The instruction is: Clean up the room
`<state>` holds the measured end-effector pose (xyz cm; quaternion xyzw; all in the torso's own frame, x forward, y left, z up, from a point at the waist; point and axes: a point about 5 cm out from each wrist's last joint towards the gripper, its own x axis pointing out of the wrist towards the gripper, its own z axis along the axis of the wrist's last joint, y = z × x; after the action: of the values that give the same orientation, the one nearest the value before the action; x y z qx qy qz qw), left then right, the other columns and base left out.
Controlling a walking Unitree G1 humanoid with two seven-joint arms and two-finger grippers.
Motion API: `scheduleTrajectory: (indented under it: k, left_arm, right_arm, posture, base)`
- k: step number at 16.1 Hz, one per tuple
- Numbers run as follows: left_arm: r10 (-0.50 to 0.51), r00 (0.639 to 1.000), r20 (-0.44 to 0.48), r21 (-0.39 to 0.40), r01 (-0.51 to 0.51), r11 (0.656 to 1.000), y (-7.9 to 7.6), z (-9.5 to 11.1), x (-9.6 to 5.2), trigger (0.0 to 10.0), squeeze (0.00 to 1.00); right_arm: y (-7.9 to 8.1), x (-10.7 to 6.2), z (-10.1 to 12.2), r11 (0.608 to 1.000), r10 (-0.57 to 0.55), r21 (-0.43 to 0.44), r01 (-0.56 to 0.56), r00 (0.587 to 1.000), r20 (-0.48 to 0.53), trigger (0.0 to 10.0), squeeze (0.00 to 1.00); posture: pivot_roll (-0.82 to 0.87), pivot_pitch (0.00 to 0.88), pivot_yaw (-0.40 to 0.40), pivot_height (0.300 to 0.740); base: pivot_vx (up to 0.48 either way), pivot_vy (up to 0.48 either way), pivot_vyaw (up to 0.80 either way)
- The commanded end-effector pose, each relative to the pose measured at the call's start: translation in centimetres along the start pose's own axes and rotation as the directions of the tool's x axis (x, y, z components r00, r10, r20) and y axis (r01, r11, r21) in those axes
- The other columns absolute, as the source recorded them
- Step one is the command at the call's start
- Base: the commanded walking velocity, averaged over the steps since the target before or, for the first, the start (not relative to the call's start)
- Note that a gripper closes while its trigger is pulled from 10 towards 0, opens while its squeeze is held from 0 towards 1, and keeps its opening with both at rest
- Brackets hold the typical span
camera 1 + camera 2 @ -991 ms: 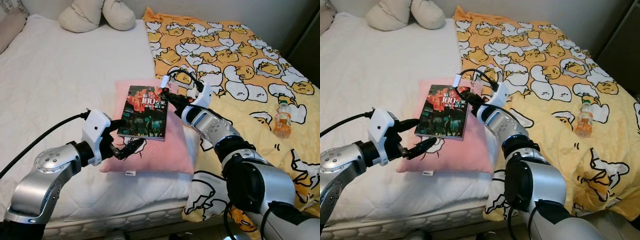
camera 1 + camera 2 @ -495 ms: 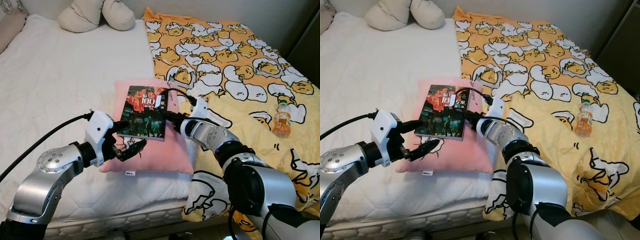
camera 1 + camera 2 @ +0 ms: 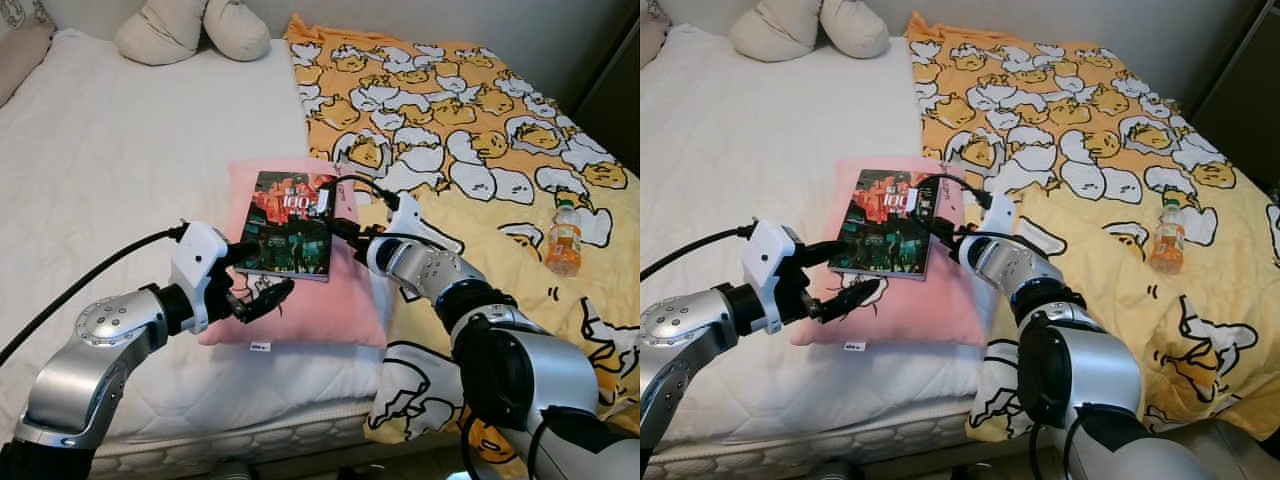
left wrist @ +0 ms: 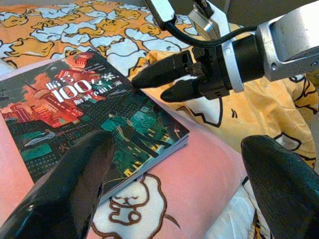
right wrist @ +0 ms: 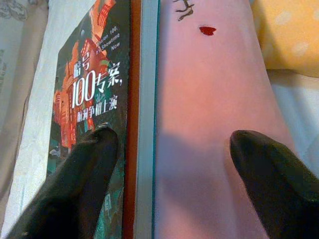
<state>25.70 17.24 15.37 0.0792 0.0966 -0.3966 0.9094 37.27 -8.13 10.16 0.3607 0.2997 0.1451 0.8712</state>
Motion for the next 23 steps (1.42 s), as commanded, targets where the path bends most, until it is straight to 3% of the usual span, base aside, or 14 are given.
scheduleTrajectory:
  k: [1, 4, 5, 6, 9, 14, 23]
  left_arm:
    - [-0.009, 1.000, -0.005, 0.011, 0.009, 1.000, -0.1, 0.1, 0.3, 10.0, 0.00]
    - [-0.011, 1.000, -0.009, 0.014, 0.011, 1.000, -0.1, 0.0, 0.3, 10.0, 0.00]
    - [-0.011, 1.000, -0.009, 0.015, 0.012, 1.000, -0.1, 0.0, 0.3, 10.0, 0.00]
    - [-0.011, 1.000, -0.009, 0.015, 0.011, 1.000, -0.1, 0.0, 0.3, 10.0, 0.00]
    - [-0.013, 1.000, -0.011, 0.016, 0.013, 1.000, -0.1, 0.0, 0.4, 10.0, 0.00]
    - [-0.018, 1.000, -0.012, 0.022, 0.019, 1.000, -0.2, 0.0, 0.5, 10.0, 0.00]
    - [-0.017, 1.000, -0.011, 0.024, 0.018, 1.000, -0.2, 0.0, 0.7, 10.0, 0.00]
  right_arm:
    - [0.4, -0.2, 1.1, 1.000, 0.021, 0.004, -0.021, 0.999, 0.040, 10.0, 1.00]
    - [1.5, 0.1, 1.3, 0.996, 0.083, 0.023, -0.085, 0.995, 0.063, 10.0, 1.00]
    - [2.0, 0.2, 1.2, 0.995, 0.096, 0.021, -0.097, 0.994, 0.059, 10.0, 0.67]
    - [2.4, 0.3, 1.0, 0.994, 0.106, 0.017, -0.107, 0.993, 0.054, 10.0, 0.00]
    - [4.1, 0.8, 0.5, 0.986, 0.167, 0.016, -0.168, 0.985, 0.051, 10.0, 0.00]
    - [4.8, 1.4, -1.3, 0.983, 0.182, 0.010, -0.182, 0.983, 0.026, 10.0, 0.00]
    - [2.4, 1.3, -2.6, 0.994, 0.071, -0.087, -0.070, 0.997, 0.004, 10.0, 0.00]
  posture:
    - [0.09, 0.027, -0.089, 0.732]
    - [0.10, 0.028, -0.088, 0.732]
    - [0.10, 0.026, -0.089, 0.732]
    - [0.10, 0.026, -0.091, 0.732]
    - [0.10, 0.025, -0.092, 0.732]
    - [0.12, 0.026, -0.094, 0.732]
    - [0.11, 0.029, -0.096, 0.732]
  base:
    - [0.000, 0.000, 0.00]
    - [0.000, 0.000, 0.00]
    - [0.000, 0.000, 0.00]
    - [0.000, 0.000, 0.00]
    - [0.000, 0.000, 0.00]
    - [0.000, 0.000, 0.00]
    - [0.000, 0.000, 0.00]
